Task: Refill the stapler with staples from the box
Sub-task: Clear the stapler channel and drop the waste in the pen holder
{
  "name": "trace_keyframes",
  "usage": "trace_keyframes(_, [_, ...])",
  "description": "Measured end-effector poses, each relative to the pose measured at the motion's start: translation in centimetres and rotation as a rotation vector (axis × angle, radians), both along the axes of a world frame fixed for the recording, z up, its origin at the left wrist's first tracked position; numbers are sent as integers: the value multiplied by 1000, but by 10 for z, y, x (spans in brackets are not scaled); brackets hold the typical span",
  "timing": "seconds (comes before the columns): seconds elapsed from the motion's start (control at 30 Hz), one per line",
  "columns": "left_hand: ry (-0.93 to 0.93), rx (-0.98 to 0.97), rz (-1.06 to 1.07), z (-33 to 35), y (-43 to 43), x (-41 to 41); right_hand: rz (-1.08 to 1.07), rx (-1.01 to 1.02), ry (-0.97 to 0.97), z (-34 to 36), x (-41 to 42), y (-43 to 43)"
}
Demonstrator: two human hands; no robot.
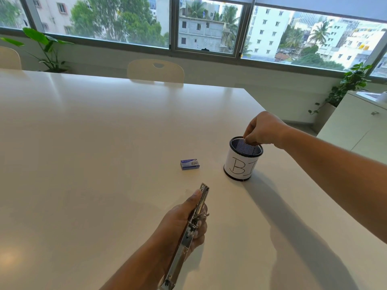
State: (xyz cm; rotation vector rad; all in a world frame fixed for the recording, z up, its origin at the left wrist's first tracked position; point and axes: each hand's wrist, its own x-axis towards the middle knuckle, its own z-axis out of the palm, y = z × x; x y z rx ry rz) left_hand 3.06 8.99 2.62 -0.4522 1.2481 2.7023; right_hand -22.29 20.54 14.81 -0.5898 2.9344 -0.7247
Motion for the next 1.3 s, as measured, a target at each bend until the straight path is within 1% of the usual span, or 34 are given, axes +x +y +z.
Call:
trace_keyframes(0.67, [-14, -24, 28, 5, 3, 1, 14, -23, -5, 0, -8, 3])
trace_keyframes(0.83, [-16, 20, 36, 6, 3, 2, 20, -22, 39, 2, -5, 3])
trace_keyframes(0.93, [-20, 3, 35, 6, 4, 2, 63, -81, 103, 6, 4, 0])
trace_keyframes(1.03, [-27, -36, 38, 7, 4, 1, 193, -148, 197, 9, 28, -2])
trace_keyframes(1.07, [-29, -36, 40, 7, 5, 1, 249, -170, 196, 10, 39, -1])
trace_keyframes(1.1, [-31, -33, 42, 7, 4, 1, 324, -189, 145, 10, 50, 1])
trace_keyframes(1.13, [-30, -31, 40, 7, 4, 1, 425, -193, 31, 8, 62, 4])
trace_keyframes(1.2, [-12, -34, 28, 6, 2, 3, 646, -125, -243, 0, 83, 10])
trace_keyframes(1.23, [3, -45, 9, 6, 2, 3, 724, -77, -310, -7, 92, 15])
trace_keyframes(1.3, [33, -58, -35, 7, 3, 3, 818, -72, -345, -21, 104, 22])
